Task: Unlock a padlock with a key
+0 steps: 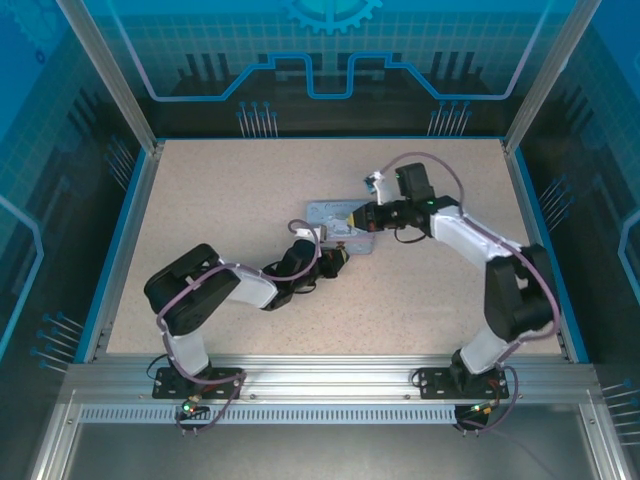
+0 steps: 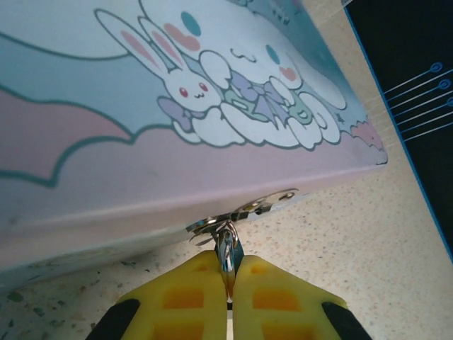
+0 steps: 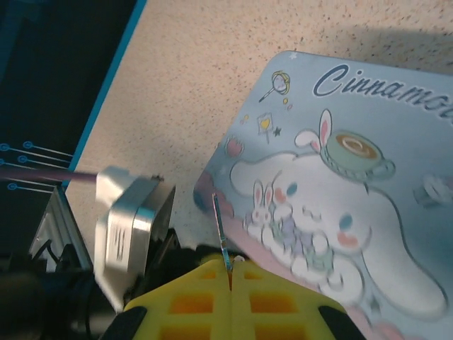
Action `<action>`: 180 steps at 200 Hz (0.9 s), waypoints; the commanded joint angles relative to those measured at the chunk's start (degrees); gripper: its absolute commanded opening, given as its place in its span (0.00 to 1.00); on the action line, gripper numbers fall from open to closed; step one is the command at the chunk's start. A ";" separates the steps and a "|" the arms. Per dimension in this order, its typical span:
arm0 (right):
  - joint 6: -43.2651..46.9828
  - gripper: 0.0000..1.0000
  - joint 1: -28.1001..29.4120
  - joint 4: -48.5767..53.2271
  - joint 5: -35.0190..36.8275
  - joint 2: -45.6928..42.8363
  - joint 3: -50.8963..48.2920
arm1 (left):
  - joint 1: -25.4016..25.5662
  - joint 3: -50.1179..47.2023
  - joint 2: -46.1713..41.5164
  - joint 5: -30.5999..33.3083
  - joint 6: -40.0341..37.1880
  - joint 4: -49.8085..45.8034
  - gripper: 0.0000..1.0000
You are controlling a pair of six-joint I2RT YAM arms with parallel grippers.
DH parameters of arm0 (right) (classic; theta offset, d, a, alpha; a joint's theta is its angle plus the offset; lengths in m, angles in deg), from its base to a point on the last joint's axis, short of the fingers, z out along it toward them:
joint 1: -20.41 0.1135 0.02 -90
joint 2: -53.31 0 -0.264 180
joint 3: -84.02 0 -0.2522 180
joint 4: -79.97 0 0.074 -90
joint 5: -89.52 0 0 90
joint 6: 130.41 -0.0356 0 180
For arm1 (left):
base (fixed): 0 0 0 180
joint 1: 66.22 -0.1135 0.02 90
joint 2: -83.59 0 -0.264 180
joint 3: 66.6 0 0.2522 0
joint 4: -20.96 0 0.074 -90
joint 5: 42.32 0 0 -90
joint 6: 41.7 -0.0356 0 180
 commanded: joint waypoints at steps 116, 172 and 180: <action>3.88 0.02 -0.25 -1.28 -8.43 -1.66 -18.68 | -2.60 0.33 -7.18 -9.26 7.58 -0.92 0.00; 3.37 0.02 0.00 -2.34 -7.46 1.87 -15.15 | -2.55 -1.30 -7.27 -9.64 7.72 0.98 0.00; 3.37 0.02 0.02 -2.63 -7.47 2.35 -15.02 | -2.54 -1.41 -7.18 -9.69 7.83 1.34 0.00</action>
